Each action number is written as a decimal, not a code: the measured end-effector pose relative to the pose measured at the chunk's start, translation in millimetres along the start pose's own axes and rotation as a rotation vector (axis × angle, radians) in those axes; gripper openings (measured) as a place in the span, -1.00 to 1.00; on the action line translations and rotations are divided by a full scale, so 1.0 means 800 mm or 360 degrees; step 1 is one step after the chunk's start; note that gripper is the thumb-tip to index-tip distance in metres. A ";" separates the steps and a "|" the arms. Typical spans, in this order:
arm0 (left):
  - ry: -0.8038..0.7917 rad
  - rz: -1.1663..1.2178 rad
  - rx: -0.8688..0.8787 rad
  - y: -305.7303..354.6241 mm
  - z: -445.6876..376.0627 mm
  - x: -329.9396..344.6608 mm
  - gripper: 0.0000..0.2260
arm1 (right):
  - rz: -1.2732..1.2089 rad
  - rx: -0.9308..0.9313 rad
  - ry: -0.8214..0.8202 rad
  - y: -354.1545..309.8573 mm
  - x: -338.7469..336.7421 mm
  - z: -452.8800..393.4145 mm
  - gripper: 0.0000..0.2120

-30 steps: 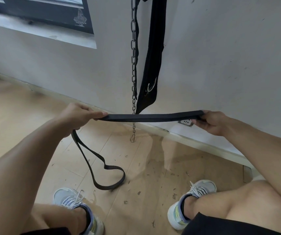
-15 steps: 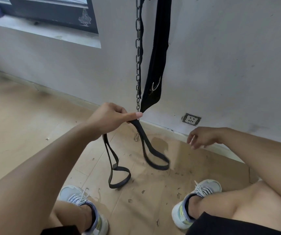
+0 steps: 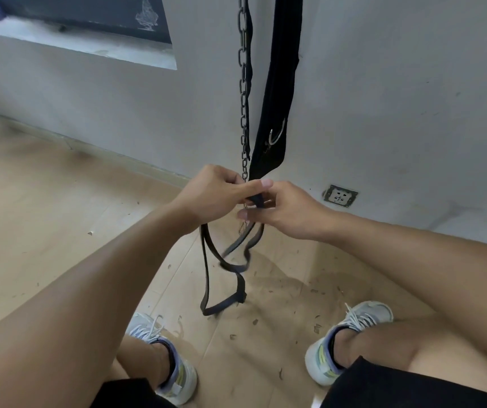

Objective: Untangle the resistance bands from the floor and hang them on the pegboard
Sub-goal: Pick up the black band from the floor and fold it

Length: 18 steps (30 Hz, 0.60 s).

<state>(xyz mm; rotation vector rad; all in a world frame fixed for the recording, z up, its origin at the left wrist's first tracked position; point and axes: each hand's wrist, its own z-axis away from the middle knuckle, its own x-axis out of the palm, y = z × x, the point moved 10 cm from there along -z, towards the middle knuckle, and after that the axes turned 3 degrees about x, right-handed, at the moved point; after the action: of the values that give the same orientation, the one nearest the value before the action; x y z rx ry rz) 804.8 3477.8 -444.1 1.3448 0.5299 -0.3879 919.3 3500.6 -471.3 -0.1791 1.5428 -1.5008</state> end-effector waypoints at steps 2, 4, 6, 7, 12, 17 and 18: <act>0.0040 -0.0026 -0.0003 0.003 0.001 -0.004 -0.45 | -0.0007 -0.0034 0.0058 -0.004 -0.007 0.000 -0.76; 0.0152 -0.0029 0.0031 0.007 -0.001 -0.013 -0.51 | -0.0030 -0.0038 0.0053 -0.002 -0.012 0.000 -0.81; 0.0257 -0.0041 0.0067 0.013 0.000 -0.025 -0.56 | -0.0038 -0.0064 0.0063 -0.003 -0.018 0.001 -0.87; 0.0246 -0.0046 0.0081 0.015 0.000 -0.027 -0.57 | -0.0061 -0.0092 0.0087 -0.006 -0.024 0.001 -0.88; -0.0193 0.0370 0.0213 0.030 0.006 -0.008 -0.61 | -0.0307 -0.0260 0.0229 -0.032 -0.072 0.011 -0.87; -0.0057 0.0330 0.0364 0.032 0.005 -0.015 -0.78 | -0.0456 -0.0354 0.0349 -0.035 -0.101 0.025 -0.86; -0.0031 0.0285 0.0360 0.031 0.006 -0.015 -0.78 | -0.0448 -0.0356 0.0368 -0.035 -0.103 0.026 -0.86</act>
<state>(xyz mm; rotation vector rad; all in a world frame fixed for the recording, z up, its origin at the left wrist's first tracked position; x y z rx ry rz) 809.2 3477.4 -416.4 1.5913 0.3528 -0.3198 965.1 3534.6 -402.4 -0.3765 1.9361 -1.6057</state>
